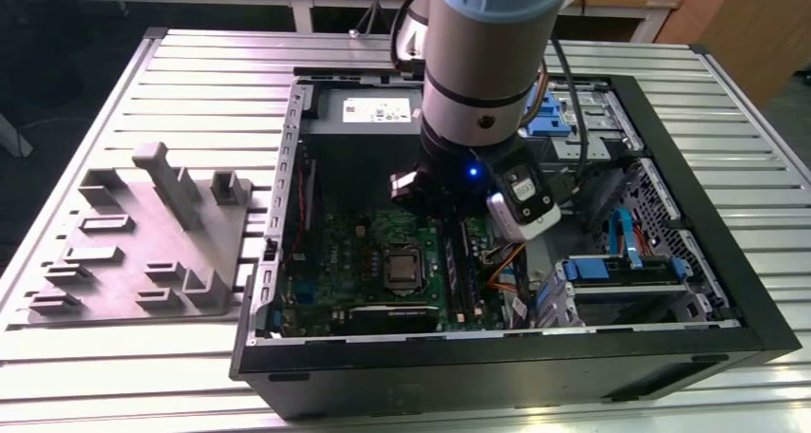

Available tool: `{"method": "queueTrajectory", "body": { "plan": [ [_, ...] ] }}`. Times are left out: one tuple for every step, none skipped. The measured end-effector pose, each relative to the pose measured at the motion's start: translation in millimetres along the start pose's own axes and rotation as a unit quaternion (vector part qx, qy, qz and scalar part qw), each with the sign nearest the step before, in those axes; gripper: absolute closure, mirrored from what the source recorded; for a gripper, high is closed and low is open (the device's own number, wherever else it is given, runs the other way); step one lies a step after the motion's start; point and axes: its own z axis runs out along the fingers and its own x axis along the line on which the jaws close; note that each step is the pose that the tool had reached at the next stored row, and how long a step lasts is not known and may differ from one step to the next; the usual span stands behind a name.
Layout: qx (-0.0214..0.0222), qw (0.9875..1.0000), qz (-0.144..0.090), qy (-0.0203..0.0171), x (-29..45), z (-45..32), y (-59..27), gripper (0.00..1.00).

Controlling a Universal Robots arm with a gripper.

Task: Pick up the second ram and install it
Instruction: 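Insert the second ram into the second slot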

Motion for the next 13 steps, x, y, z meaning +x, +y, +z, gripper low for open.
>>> {"method": "queueTrajectory", "body": {
  "plan": [
    [-0.0001,1.0000,0.000,0.0000,0.0,0.3,0.0,0.89],
    [-0.0002,1.0000,0.000,0.0001,0.0,0.4,-0.1,0.89],
    [-0.0007,1.0000,0.000,0.0000,0.0,0.6,0.0,0.89],
    [-0.0008,1.0000,0.000,0.0000,0.0,0.6,0.0,0.89],
    [-0.0007,1.0000,0.000,0.0000,0.0,0.6,0.0,0.89],
    [-0.0008,1.0000,0.000,0.0000,0.0,0.6,0.0,0.89],
    [-0.0008,1.0000,0.000,0.0000,0.0,0.6,0.0,0.89],
    [-0.0008,1.0000,0.000,0.0000,0.0,0.6,0.0,0.89],
    [-0.0008,1.0000,0.000,0.0000,0.0,0.6,0.0,0.89],
    [-0.0008,1.0000,0.000,0.0000,0.0,0.5,0.0,0.89],
    [-0.0008,1.0000,0.000,0.0000,0.0,0.6,0.0,0.89],
    [-0.0009,1.0000,0.000,0.0000,0.0,0.6,0.0,0.89],
    [-0.0009,1.0000,0.000,0.0000,0.0,0.6,0.0,0.89]
  ]
}}
